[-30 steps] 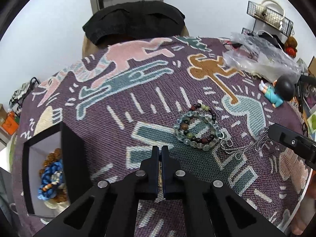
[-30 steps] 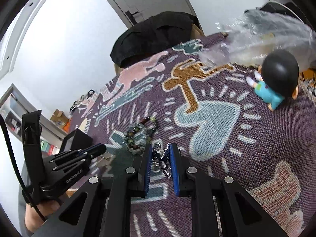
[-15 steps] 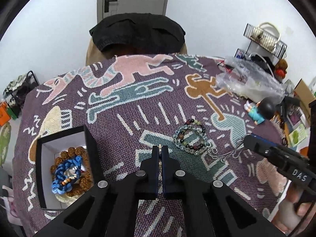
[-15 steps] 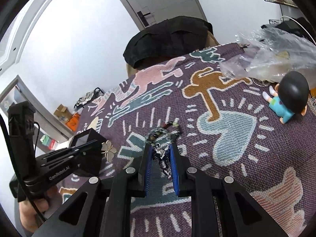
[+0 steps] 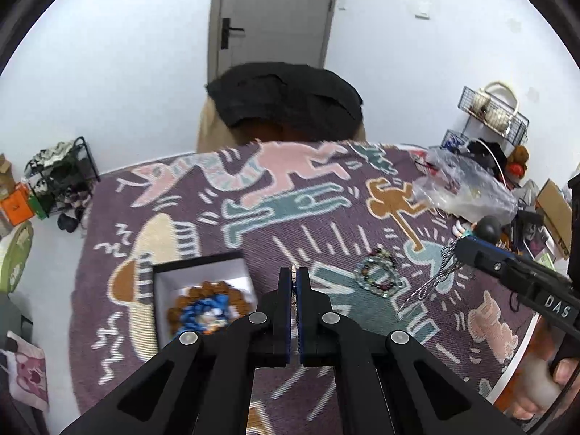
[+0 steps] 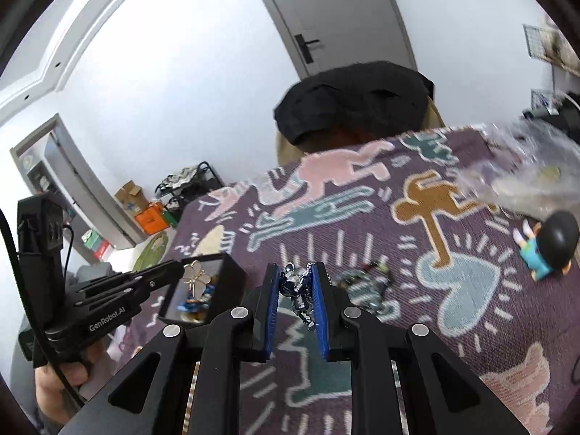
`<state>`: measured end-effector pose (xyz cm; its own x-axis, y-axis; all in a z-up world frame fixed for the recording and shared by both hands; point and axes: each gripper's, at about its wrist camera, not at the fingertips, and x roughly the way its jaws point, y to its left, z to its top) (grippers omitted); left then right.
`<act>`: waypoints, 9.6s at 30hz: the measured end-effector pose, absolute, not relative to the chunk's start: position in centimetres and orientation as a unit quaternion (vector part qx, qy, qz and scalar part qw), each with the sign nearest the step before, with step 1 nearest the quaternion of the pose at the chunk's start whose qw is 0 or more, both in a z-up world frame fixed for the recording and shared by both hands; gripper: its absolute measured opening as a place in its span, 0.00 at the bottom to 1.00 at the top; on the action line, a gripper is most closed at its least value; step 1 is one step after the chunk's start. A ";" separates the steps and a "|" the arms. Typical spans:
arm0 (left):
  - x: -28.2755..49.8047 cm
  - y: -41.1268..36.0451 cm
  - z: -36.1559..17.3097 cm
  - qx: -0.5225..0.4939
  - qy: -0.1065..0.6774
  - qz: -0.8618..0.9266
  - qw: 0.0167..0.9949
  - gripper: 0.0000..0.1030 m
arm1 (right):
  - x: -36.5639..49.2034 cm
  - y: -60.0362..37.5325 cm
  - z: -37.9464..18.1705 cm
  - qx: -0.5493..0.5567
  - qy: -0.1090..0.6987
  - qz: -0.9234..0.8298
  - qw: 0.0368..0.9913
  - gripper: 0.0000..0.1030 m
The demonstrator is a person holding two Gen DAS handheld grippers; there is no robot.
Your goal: Organize jewelry
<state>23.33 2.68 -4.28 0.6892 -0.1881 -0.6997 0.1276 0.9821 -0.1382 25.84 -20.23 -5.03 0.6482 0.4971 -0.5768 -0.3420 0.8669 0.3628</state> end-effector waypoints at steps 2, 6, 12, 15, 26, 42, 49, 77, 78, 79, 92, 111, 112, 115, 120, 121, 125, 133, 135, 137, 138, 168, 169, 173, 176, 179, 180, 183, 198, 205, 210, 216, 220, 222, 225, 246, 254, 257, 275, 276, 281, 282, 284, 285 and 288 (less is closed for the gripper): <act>22.9 4.0 -4.0 -0.045 0.381 -0.078 0.920 0.02 | 25.7 -19.3 -4.2 0.102 0.343 0.239 0.903 0.18; 22.5 5.9 -4.3 -0.048 0.380 -0.061 0.922 0.02 | 25.2 -17.0 -2.2 0.080 0.332 0.255 0.905 0.18; 22.7 7.5 -6.3 -0.046 0.403 -0.041 0.913 0.04 | 24.5 -14.1 1.2 0.052 0.309 0.277 0.908 0.18; 22.9 8.5 -7.5 -0.059 0.420 -0.029 0.905 0.07 | 24.3 -12.6 2.6 0.036 0.302 0.285 0.909 0.18; 20.2 12.7 -7.3 -0.102 0.369 -0.005 0.924 0.82 | 24.4 -7.2 3.4 -0.001 0.305 0.314 0.899 0.18; 18.2 16.5 -7.2 -0.126 0.348 0.009 0.929 0.82 | 26.9 -1.6 0.1 -0.029 0.340 0.316 0.885 0.68; 18.0 15.3 -6.1 -0.130 0.331 -0.002 0.935 0.84 | 26.1 -4.9 0.2 -0.003 0.334 0.308 0.891 0.84; 21.2 0.9 -2.6 -0.083 0.330 -0.094 0.936 0.99 | 24.9 -22.8 -4.1 0.143 0.320 0.223 0.910 0.92; 21.4 0.5 -2.5 -0.081 0.330 -0.095 0.936 0.99 | 25.0 -23.1 -4.4 0.145 0.321 0.219 0.910 0.92; 21.6 0.2 -2.5 -0.078 0.330 -0.096 0.936 1.00 | 25.1 -23.4 -4.8 0.149 0.323 0.215 0.910 0.92; 24.8 -4.1 -4.9 -0.043 0.374 -0.112 0.920 0.98 | 26.8 -27.9 -9.2 0.180 0.357 0.181 0.899 0.92; 31.2 -8.0 -13.0 -0.042 0.471 -0.131 0.871 0.33 | 29.2 -31.6 -14.4 0.218 0.403 0.169 0.873 0.46; 31.5 -8.0 -13.4 -0.043 0.474 -0.130 0.870 0.32 | 29.3 -31.6 -14.5 0.218 0.405 0.169 0.872 0.46; 32.2 -8.0 -14.4 -0.046 0.486 -0.127 0.863 0.30 | 29.6 -31.5 -15.0 0.220 0.410 0.172 0.868 0.46; 32.9 -8.4 -15.8 -0.051 0.499 -0.126 0.856 0.21 | 29.8 -31.1 -15.8 0.214 0.420 0.175 0.864 0.39; 33.0 -8.4 -15.8 -0.053 0.498 -0.127 0.856 0.21 | 29.9 -31.0 -15.9 0.213 0.422 0.174 0.864 0.38; 33.5 -8.7 -15.9 -0.056 0.501 -0.134 0.853 0.21 | 30.1 -30.4 -16.2 0.200 0.431 0.173 0.863 0.38; 33.1 -7.2 -15.8 -0.087 0.499 -0.137 0.852 0.10 | 31.2 -27.9 -16.3 0.143 0.451 0.185 0.861 0.34; 32.9 -6.4 -15.6 -0.100 0.496 -0.139 0.851 0.09 | 31.7 -27.2 -16.5 0.130 0.458 0.187 0.860 0.33; 32.7 -5.5 -15.2 -0.107 0.490 -0.132 0.855 0.09 | 32.1 -26.5 -16.8 0.117 0.465 0.188 0.857 0.33; 32.5 -5.2 -14.8 -0.109 0.487 -0.129 0.857 0.09 | 32.2 -26.2 -16.9 0.112 0.468 0.188 0.856 0.33; 26.1 3.1 -4.6 -0.130 0.375 -0.112 0.911 0.09 | 32.3 -20.2 -14.3 -0.016 0.458 0.176 0.871 0.14; 26.0 3.5 -4.5 -0.131 0.374 -0.109 0.912 0.09 | 32.1 -20.0 -13.8 -0.018 0.453 0.178 0.873 0.14; 25.4 5.4 -4.5 -0.143 0.369 -0.098 0.913 0.09 | 31.5 -18.7 -11.8 -0.021 0.434 0.189 0.880 0.14; 25.0 6.4 -4.6 -0.148 0.367 -0.090 0.914 0.09 | 30.9 -17.5 -10.7 -0.024 0.423 0.199 0.884 0.14; 24.8 7.4 -4.9 -0.153 0.364 -0.087 0.915 0.10 | 30.4 -16.4 -9.9 -0.026 0.416 0.209 0.885 0.14; 24.8 7.6 -5.0 -0.155 0.366 -0.089 0.913 0.10 | 30.3 -16.0 -9.7 -0.026 0.414 0.213 0.884 0.14; 24.9 8.5 -5.6 -0.164 0.376 -0.093 0.907 0.11 | 29.9 -14.8 -9.1 -0.026 0.410 0.225 0.883 0.14; 21.8 15.0 -6.9 -0.193 0.353 -0.036 0.915 0.71 | 28.9 -7.4 -8.2 -0.038 0.408 0.278 0.869 0.14; 20.8 17.1 -7.3 -0.197 0.351 -0.023 0.915 0.71 | 28.8 -4.1 -8.2 -0.046 0.412 0.297 0.860 0.14; 20.2 18.5 -7.5 -0.204 0.350 -0.017 0.914 0.71 | 29.0 -1.8 -8.2 -0.046 0.414 0.310 0.855 0.14; 19.7 20.0 -7.8 -0.209 0.350 -0.008 0.913 0.71 | 29.6 0.8 -8.3 -0.045 0.421 0.322 0.847 0.23; 19.6 20.7 -8.3 -0.213 0.352 -0.001 0.911 0.71 | 29.6 0.8 -8.8 -0.046 0.424 0.312 0.849 0.45; 19.6 20.9 -8.5 -0.217 0.354 0.001 0.910 0.71 | 29.6 0.4 -9.0 -0.048 0.427 0.307 0.849 0.45; 19.8 20.8 -8.6 -0.223 0.354 -0.002 0.908 0.71 | 29.4 -0.7 -9.3 -0.043 0.431 0.300 0.850 0.45; 22.6 10.0 -7.4 -0.148 0.377 -0.056 0.913 0.71 | 30.1 -13.3 -10.2 0.012 0.436 0.236 0.868 0.54; 23.0 6.3 -7.5 -0.124 0.386 -0.070 0.911 0.71 | 31.0 -17.4 -11.0 0.027 0.448 0.213 0.868 0.54; 23.2 5.4 -7.7 -0.118 0.391 -0.072 0.910 0.71 | 31.7 -18.6 -11.8 0.031 0.456 0.197 0.867 0.54; 23.6 4.3 -9.3 -0.103 0.401 -0.068 0.908 0.71 | 36.8 -20.0 -17.0 0.003 0.489 0.118 0.864 0.49; 23.6 4.6 -9.4 -0.105 0.401 -0.065 0.908 0.71 | 36.7 -19.6 -17.0 -0.014 0.483 0.111 0.869 0.37; 23.1 6.8 -9.5 -0.121 0.399 -0.047 0.908 0.71 | 37.0 -20.3 -16.4 0.006 0.485 0.106 0.868 0.09; 23.1 7.2 -9.4 -0.124 0.397 -0.044 0.908 0.71 | 36.9 -20.4 -16.1 0.005 0.479 0.106 0.871 0.08; 22.9 8.1 -9.3 -0.131 0.393 -0.035 0.909 0.71 | 36.5 -20.4 -15.2 0.006 0.469 0.112 0.876 0.08; 22.8 8.6 -9.3 -0.136 0.393 -0.032 0.909 0.71 | 36.3 -20.3 -15.0 0.007 0.467 0.117 0.877 0.08; 22.6 9.8 -9.0 -0.149 0.388 -0.026 0.909 0.71 | 35.6 -19.5 -13.5 -0.004 0.452 0.126 0.883 0.08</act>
